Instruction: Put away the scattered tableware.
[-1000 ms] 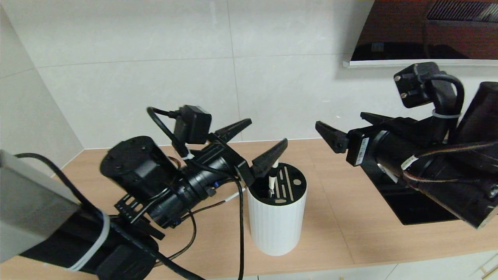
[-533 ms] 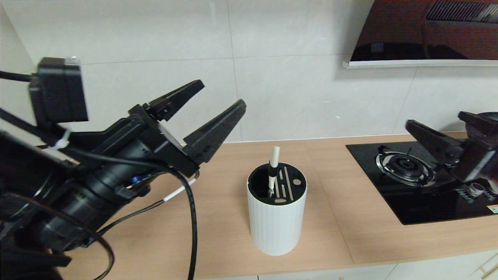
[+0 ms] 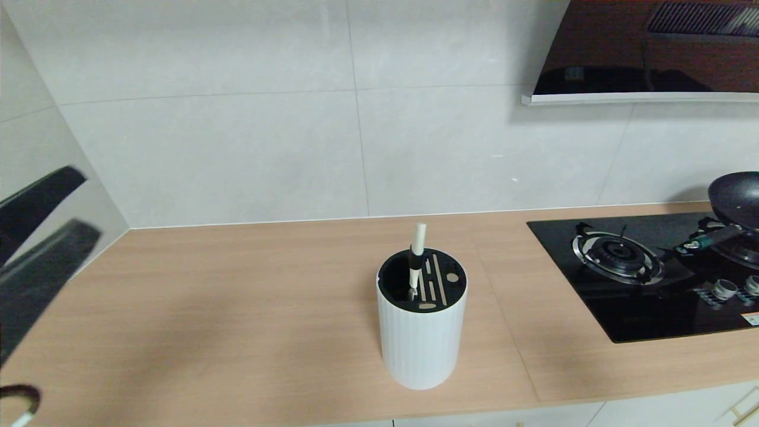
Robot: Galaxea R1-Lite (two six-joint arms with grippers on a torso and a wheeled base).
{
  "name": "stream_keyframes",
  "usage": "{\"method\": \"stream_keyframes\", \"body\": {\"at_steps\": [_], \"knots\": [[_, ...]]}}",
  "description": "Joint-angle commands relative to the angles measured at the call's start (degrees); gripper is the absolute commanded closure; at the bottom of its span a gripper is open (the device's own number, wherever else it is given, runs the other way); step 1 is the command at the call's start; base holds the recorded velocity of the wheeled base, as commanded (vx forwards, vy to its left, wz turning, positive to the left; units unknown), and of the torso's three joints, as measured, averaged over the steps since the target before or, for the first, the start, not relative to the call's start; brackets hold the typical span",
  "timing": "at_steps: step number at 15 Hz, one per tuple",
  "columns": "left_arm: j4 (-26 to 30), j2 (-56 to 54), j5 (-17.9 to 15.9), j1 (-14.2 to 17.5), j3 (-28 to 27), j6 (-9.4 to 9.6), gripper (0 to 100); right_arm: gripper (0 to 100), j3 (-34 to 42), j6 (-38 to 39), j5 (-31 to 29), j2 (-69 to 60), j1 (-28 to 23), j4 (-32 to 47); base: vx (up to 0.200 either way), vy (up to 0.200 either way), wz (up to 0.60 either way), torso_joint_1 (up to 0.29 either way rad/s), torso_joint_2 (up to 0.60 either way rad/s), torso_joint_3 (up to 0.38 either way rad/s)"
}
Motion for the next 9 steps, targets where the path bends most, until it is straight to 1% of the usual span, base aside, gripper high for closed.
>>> {"method": "stream_keyframes", "body": {"at_steps": [1,2,3,4,5,6,7,8,9], "knots": [[28.74,-33.81,-5.28,10.55,1.27,-4.06,0,0,-0.24,-0.26,0.23,-21.13,-7.14,15.90,0.000,0.000,0.00,0.000,0.00,0.000],[35.25,-38.91,-8.53,13.71,1.09,-4.50,0,0,-0.86,-0.26,0.23,-23.23,-7.49,18.72,0.000,0.000,0.00,0.000,0.00,0.000],[37.71,-40.84,-10.03,14.77,1.09,-4.59,0,0,-0.86,-0.17,-0.12,-23.41,-7.58,19.24,0.000,0.000,0.00,0.000,0.00,0.000],[42.46,-44.71,-11.52,17.58,1.27,-4.59,0,0,-0.68,-0.08,-0.30,-23.41,-8.01,19.24,0.000,0.000,0.00,0.000,0.00,0.000],[42.90,-46.47,-10.91,19.60,3.02,-4.15,0,0,-0.77,-0.17,0.49,-23.32,-10.12,19.51,0.000,0.000,0.00,0.000,0.00,0.000],[39.20,-46.55,-8.53,22.24,6.28,-2.74,0,0,-0.24,-0.26,2.69,-23.41,-12.85,19.77,0.000,0.000,0.00,0.000,0.00,0.000],[37.18,-47.87,-8.09,24.35,7.86,-2.66,0,0,0.64,-0.17,4.36,-23.76,-14.43,19.77,0.000,0.000,0.00,0.000,0.00,0.000],[38.06,-51.65,-8.18,26.37,11.11,-1.69,0,0,3.54,-0.17,7.44,-27.10,-17.95,19.86,0.000,0.000,0.00,0.000,0.00,0.000],[37.09,-51.65,-6.77,26.37,14.45,0.95,0,0,6.70,-0.17,9.90,-29.12,-18.56,19.86,0.000,0.000,0.00,0.000,0.00,0.000]]}}
